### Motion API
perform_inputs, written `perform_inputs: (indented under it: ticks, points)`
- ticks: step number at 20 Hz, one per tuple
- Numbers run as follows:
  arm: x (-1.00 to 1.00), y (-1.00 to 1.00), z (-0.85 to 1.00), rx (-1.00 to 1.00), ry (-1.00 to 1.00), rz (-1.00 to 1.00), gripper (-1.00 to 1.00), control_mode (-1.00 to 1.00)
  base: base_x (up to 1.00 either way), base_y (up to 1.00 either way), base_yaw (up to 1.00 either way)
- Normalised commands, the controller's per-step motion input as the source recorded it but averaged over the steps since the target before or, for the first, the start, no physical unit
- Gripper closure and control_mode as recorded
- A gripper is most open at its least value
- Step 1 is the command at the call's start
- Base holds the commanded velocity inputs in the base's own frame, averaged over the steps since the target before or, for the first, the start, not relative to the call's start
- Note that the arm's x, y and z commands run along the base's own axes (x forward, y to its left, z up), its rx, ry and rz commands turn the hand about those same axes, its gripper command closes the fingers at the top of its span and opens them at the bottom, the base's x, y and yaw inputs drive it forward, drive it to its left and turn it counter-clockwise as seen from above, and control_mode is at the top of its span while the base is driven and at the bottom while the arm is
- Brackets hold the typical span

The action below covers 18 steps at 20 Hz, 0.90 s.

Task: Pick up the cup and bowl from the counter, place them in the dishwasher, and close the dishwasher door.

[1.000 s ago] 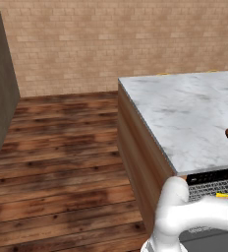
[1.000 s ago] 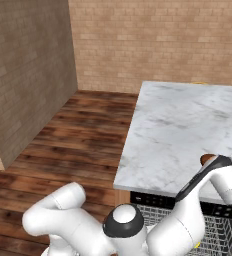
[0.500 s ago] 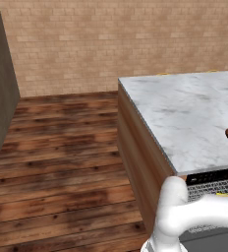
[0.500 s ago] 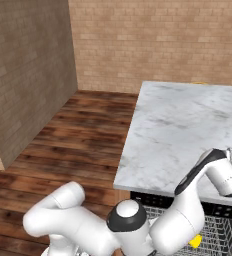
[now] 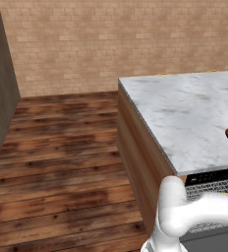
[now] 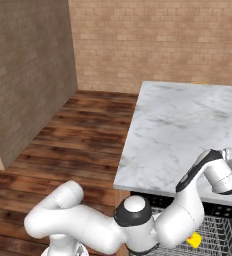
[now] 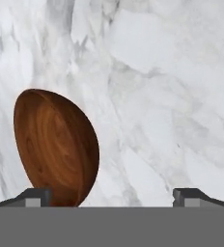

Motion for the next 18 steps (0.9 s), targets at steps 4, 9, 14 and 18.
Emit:
perform_inputs:
  ticks: [4, 9, 14, 18]
  points:
    - [0.45, 0.0, -0.2, 0.07, 0.0, 0.0, -1.0, -1.0, 0.0, 0.0, 0.0]
    - [0.38, -0.05, -0.17, 0.07, 0.0, 0.0, -1.0, -1.0, 0.0, 0.0, 0.0]
    - [0.19, -0.19, -0.17, 0.03, 0.0, 0.0, 1.0, -1.0, 0.0, 0.0, 0.0]
    - [0.04, -0.17, -0.19, 0.01, 0.0, 0.0, 1.0, -1.0, 0.0, 0.0, 0.0]
